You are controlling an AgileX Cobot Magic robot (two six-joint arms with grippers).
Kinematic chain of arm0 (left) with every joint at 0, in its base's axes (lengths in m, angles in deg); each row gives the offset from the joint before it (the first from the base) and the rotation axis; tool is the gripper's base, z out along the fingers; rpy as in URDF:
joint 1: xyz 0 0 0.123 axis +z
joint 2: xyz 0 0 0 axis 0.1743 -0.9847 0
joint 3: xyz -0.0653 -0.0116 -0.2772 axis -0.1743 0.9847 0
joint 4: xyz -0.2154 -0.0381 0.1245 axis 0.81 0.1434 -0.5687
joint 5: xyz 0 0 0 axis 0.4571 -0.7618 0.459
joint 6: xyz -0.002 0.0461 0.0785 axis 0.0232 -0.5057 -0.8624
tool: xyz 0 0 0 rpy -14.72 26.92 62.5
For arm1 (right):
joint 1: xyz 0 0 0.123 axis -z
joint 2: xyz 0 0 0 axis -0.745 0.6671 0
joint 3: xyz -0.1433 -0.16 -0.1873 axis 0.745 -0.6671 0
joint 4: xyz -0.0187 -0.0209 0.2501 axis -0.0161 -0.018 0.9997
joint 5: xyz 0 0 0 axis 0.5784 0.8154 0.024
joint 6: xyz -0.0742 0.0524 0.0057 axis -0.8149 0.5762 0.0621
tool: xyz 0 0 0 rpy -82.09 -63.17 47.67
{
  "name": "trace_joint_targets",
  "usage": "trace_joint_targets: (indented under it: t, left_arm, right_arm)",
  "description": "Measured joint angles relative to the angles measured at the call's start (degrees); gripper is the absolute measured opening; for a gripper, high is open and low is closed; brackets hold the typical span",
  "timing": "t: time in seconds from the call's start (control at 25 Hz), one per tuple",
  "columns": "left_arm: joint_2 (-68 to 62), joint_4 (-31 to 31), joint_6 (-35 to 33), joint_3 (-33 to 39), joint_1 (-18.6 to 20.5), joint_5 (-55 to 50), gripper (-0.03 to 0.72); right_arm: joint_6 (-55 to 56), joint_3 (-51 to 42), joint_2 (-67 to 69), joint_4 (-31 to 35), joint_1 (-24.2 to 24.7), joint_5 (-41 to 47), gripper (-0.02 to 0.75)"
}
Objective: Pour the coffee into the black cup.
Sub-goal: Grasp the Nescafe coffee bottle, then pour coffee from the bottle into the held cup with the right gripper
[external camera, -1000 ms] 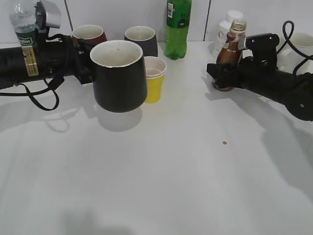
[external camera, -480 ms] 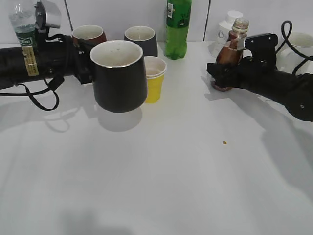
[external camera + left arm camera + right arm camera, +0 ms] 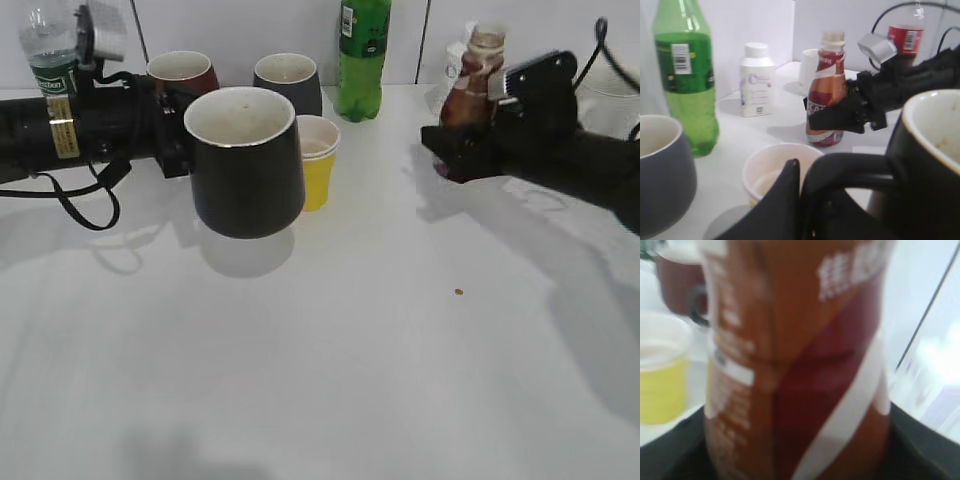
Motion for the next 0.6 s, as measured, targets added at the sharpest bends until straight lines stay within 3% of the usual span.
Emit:
trace_joint_targets:
  t: [0.32, 0.6]
  left_arm:
    - [0.00, 1.10, 0.00, -0.49, -6.84, -0.19, 0.039]
    - [-0.05, 2.88, 0.00, -5.19, -14.57, -3.45, 0.039]
  right_arm:
    - [-5.56, -9.43, -18.77, -6.57, 0.00, 2.13, 0.533]
    - [-11.48, -11.49, -32.64, -17.79, 0.00, 6.83, 0.533]
